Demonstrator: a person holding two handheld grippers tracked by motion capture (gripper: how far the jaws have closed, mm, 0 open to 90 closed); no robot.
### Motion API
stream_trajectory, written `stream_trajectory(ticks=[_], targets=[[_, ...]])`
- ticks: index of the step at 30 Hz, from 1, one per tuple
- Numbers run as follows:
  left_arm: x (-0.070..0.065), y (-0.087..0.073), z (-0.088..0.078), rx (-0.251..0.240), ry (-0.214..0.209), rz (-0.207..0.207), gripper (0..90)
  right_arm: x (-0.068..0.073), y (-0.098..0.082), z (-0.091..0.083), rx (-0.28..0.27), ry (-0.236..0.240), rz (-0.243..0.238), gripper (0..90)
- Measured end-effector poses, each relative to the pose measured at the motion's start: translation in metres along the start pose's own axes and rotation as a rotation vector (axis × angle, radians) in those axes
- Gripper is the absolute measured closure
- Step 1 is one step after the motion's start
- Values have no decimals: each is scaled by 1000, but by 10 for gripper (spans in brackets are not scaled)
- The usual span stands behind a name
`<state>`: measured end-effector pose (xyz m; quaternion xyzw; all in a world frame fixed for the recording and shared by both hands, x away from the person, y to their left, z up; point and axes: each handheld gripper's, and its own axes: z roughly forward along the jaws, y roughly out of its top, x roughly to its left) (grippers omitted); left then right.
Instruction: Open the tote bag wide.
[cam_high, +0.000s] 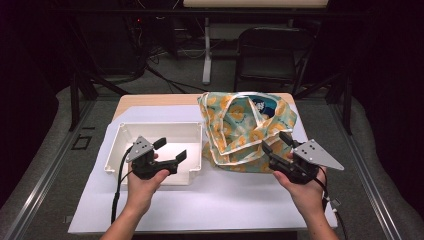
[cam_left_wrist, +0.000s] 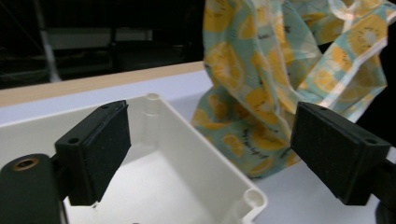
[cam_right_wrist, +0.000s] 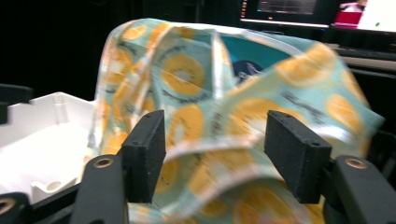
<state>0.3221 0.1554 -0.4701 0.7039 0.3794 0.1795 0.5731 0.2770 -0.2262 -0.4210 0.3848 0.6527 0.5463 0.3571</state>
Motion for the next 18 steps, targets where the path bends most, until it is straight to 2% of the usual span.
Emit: stream_trajectory(ticks=[2,5,7,8,9,10,11,12,14,15,16,17,18], targets=[[-4,1,10,24,-13,0,157,7,4,12,19,23,-27,295],[-6,2,16,28,-16,1,171,11,5,20,32,35,-43,269],[-8,3,20,31,-23,-3,193,17,5,28,41,61,-56,257],[-8,3,21,33,-23,2,225,24,5,34,54,81,-70,253],[-8,3,22,25,-27,-1,225,24,5,34,54,81,-70,253],[-9,4,24,14,-36,-2,249,33,3,39,64,100,-76,253],[-9,4,24,14,-36,-2,272,33,3,39,64,100,-76,253],[-8,4,25,17,-47,-3,294,41,0,44,73,124,-81,254],[-8,4,26,3,-57,-12,336,46,-2,47,79,129,-88,260],[-7,4,28,0,-64,-21,360,55,-7,52,86,138,-119,264],[-7,4,28,0,-64,-21,379,55,-7,52,86,138,-119,264],[-7,4,28,-2,-75,-33,379,58,-10,53,78,125,-142,279],[-7,4,29,-4,-83,-34,414,63,-14,53,65,137,-143,291]])
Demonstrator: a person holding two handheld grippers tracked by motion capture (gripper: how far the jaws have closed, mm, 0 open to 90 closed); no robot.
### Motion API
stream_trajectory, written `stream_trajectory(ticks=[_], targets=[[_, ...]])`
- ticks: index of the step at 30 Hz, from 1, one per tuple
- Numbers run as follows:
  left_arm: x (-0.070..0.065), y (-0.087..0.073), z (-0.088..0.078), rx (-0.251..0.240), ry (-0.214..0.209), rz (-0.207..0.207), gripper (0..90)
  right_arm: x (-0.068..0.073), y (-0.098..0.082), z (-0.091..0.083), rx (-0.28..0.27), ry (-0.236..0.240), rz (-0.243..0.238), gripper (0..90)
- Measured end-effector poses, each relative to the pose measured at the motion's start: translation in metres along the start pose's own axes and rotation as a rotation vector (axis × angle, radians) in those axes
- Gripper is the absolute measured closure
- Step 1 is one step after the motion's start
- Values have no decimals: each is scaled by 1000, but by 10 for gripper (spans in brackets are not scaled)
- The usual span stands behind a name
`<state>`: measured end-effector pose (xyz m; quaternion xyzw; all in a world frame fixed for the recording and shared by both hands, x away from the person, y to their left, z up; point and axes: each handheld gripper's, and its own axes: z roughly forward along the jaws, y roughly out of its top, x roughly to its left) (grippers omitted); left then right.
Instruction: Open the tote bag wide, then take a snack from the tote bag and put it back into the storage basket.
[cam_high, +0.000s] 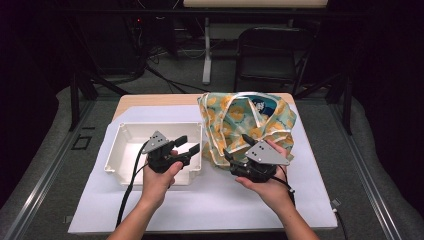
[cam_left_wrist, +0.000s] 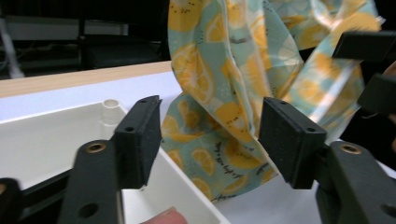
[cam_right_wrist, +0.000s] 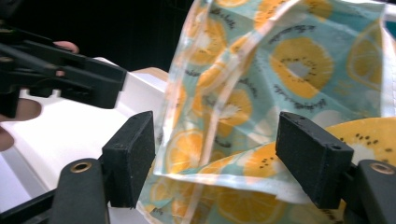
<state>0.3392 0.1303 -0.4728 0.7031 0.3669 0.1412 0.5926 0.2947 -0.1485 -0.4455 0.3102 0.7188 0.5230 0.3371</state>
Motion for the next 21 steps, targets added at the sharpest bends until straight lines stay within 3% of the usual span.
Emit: stream_trajectory(ticks=[3,7,9,10,12,13,14,17,18,19,20,21], targets=[[-3,1,4,5,-38,1,441,3,-2,4,17,25,3,322],[-8,1,10,4,-30,13,449,9,-6,21,68,57,-27,387],[-11,2,9,-23,1,14,461,13,-9,29,89,46,-43,413],[-10,3,8,-18,-16,20,464,14,-12,33,108,42,-50,421],[-11,3,6,-17,-9,28,463,17,-17,40,126,39,-52,448],[-10,4,5,-11,-10,39,459,19,-20,45,149,5,-69,493],[-10,4,4,-11,-7,36,459,19,-20,45,149,5,-69,493],[-6,6,-1,-5,-7,39,452,20,-23,49,165,-45,-73,675],[-6,6,-2,-11,-4,30,453,17,-23,50,181,-24,-48,805],[-4,6,-3,-12,-7,28,453,17,-23,50,181,-24,-48,805],[-3,5,-3,-18,-3,18,453,12,-23,48,190,-14,-26,899],[-3,5,-3,-18,-3,18,453,12,-23,48,190,-14,-26,899]])
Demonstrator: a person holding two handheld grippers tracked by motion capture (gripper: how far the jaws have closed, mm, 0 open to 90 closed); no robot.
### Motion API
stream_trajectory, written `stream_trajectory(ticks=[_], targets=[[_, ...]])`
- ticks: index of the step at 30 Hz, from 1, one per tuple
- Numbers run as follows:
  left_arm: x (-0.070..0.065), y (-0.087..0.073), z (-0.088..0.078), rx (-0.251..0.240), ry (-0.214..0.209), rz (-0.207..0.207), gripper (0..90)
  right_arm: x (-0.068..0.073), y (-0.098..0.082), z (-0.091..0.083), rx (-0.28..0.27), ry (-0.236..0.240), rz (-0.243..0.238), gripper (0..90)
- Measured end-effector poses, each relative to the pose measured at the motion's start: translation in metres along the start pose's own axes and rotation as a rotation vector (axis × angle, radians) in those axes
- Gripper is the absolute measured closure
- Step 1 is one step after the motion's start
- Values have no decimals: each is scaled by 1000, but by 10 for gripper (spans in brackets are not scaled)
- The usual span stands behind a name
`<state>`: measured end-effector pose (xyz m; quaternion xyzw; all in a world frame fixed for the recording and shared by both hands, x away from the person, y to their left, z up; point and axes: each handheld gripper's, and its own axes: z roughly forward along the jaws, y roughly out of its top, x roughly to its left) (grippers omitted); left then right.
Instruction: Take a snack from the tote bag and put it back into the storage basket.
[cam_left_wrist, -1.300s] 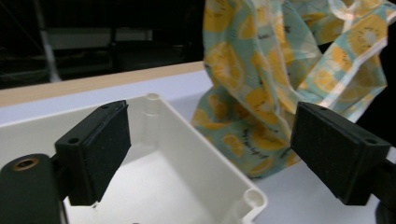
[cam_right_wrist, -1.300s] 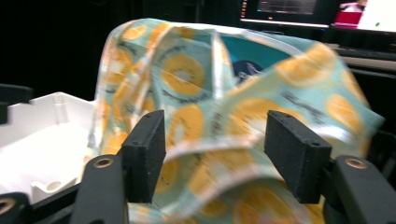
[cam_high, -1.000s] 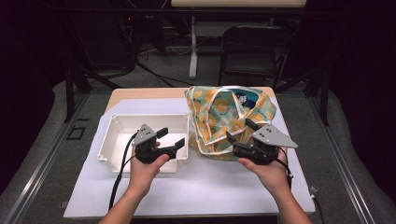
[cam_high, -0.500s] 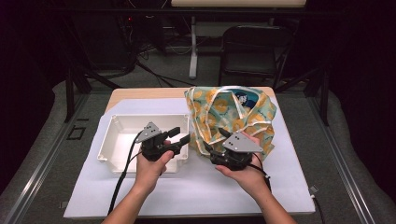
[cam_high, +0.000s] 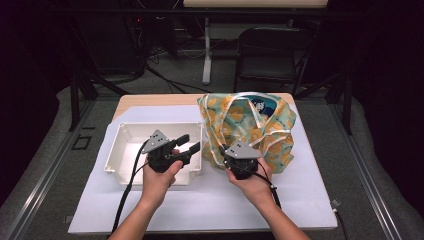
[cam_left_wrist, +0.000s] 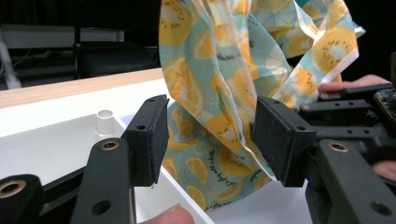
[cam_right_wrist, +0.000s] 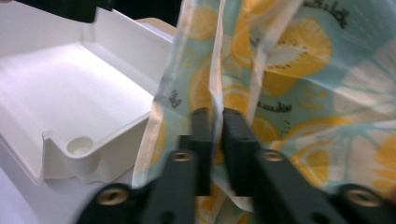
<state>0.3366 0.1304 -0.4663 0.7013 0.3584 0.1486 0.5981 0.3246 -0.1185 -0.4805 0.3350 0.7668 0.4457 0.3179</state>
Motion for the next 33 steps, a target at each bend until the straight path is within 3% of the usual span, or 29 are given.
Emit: stream_trajectory(ticks=[4,13,18,20,21,22,27,31,33], targets=[[-2,-5,2,5,-8,2,450,-4,1,-12,-58,49,2,900],[-10,-8,14,6,-35,-10,441,-12,13,-40,-172,31,19,900],[-17,-4,22,8,-41,18,415,-20,24,-56,-234,21,26,900],[-19,-2,25,6,-40,20,400,-24,28,-59,-242,28,43,900],[-21,-1,27,1,-13,16,400,-24,28,-59,-242,28,43,900],[-22,0,29,9,-34,16,404,-28,30,-61,-251,25,58,900],[-26,5,35,5,-35,14,406,-34,34,-64,-265,10,55,900],[-24,11,43,-20,30,-24,422,-42,40,-68,-287,-6,57,900],[-22,14,45,-16,-4,-30,444,-43,42,-69,-290,-8,58,900]])
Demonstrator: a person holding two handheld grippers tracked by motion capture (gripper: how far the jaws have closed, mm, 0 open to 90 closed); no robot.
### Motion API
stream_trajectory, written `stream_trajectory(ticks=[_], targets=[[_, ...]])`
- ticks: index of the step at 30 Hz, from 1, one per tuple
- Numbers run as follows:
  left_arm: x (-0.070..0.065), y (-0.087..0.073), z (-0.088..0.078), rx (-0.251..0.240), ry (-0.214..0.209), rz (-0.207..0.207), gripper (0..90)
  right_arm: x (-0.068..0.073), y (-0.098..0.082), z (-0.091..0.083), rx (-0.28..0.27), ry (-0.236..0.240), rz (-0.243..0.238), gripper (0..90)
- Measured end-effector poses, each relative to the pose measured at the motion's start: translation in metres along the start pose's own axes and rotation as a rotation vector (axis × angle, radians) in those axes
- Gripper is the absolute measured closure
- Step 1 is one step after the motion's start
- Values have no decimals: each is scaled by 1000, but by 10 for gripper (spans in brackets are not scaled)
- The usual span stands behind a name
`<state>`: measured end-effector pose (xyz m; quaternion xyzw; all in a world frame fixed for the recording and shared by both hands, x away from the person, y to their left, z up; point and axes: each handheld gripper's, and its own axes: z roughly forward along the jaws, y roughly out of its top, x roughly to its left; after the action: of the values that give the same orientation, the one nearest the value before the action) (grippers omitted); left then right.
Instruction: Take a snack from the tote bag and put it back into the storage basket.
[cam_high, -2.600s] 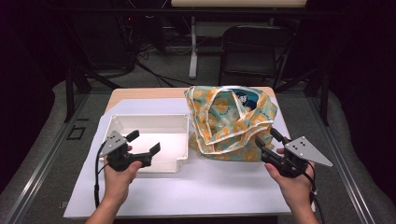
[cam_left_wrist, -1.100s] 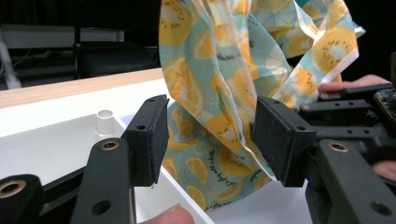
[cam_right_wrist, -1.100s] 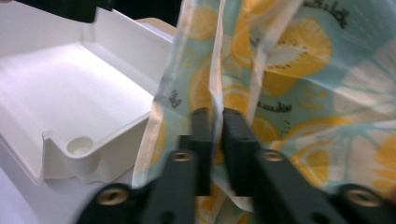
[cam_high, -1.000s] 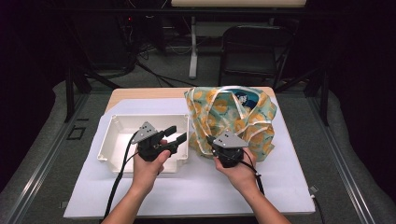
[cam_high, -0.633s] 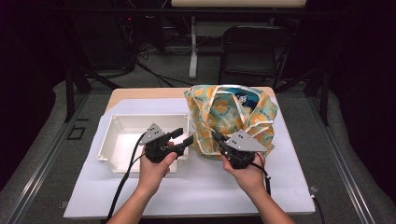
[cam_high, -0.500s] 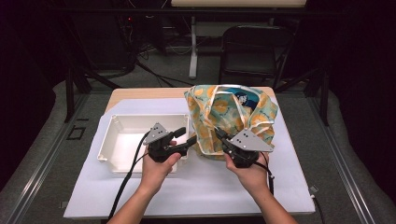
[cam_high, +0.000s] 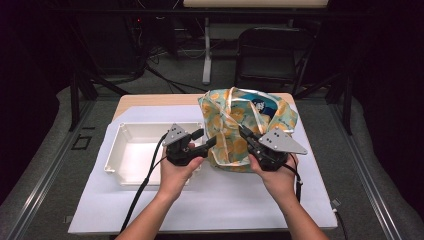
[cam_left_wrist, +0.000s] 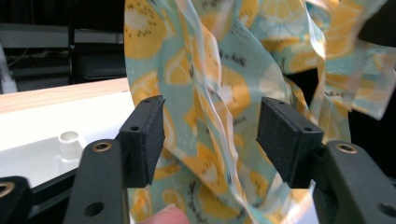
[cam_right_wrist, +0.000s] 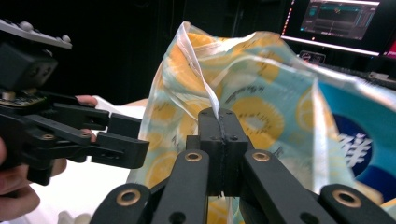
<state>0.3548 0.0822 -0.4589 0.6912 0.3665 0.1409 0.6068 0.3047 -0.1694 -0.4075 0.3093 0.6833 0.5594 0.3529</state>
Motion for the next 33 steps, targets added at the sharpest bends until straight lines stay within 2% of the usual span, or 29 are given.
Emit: stream_trajectory(ticks=[1,2,3,4,5,6,7,8,9,11,12,14,16,17,19,21,22,23,24,25,26,27,33], targets=[[0,1,2,-5,-22,11,491,-1,2,0,-7,-3,1,900],[-1,2,3,-9,-42,16,631,-5,6,-1,-13,-7,-3,900],[-2,3,3,-12,-60,14,631,-5,6,-1,-13,-7,-3,900],[-3,3,4,-5,-85,29,684,-6,8,-1,-16,-9,-6,900],[-5,3,5,-1,-73,40,825,-10,12,-1,-25,-18,-13,900],[-5,3,5,19,-110,49,825,-10,12,-1,-25,-18,-13,900],[-7,2,5,26,-100,57,881,-13,14,-1,-31,-23,-16,900],[-6,2,5,51,-128,67,900,-19,18,-2,-44,-36,-17,900],[-6,1,5,61,-132,71,900,-19,18,-2,-44,-36,-17,900],[-7,-5,4,89,-156,104,900,-30,25,-2,-55,-56,-5,900],[-7,-6,4,102,-168,108,900,-35,28,-1,-54,-65,-2,900],[-8,-7,4,98,-153,110,900,-43,31,1,-57,-81,1,900],[-8,-8,3,105,-157,108,900,-48,32,3,-54,-91,-3,900],[-7,-9,3,110,-164,108,900,-58,35,8,-46,-116,-8,900],[-7,-12,2,124,-162,114,900,-62,36,10,-39,-125,-14,900],[-6,-15,1,137,-174,115,900,-75,39,16,-25,-152,-14,900],[-6,-17,1,132,-166,115,900,-82,40,18,-24,-165,-14,900],[-5,-18,0,140,-157,114,900,-94,42,21,-14,-186,7,900],[-5,-20,0,134,-135,112,900,-94,42,21,-14,-186,7,900],[-4,-22,0,137,-135,108,900,-100,43,22,-10,-195,16,900],[-2,-23,-1,152,-162,107,900,-111,44,24,-1,-203,41,900],[-1,-25,-1,157,-153,107,900,-111,44,24,-1,-203,41,900],[3,-36,-2,210,-147,101,900,-138,46,29,34,-233,76,900]])
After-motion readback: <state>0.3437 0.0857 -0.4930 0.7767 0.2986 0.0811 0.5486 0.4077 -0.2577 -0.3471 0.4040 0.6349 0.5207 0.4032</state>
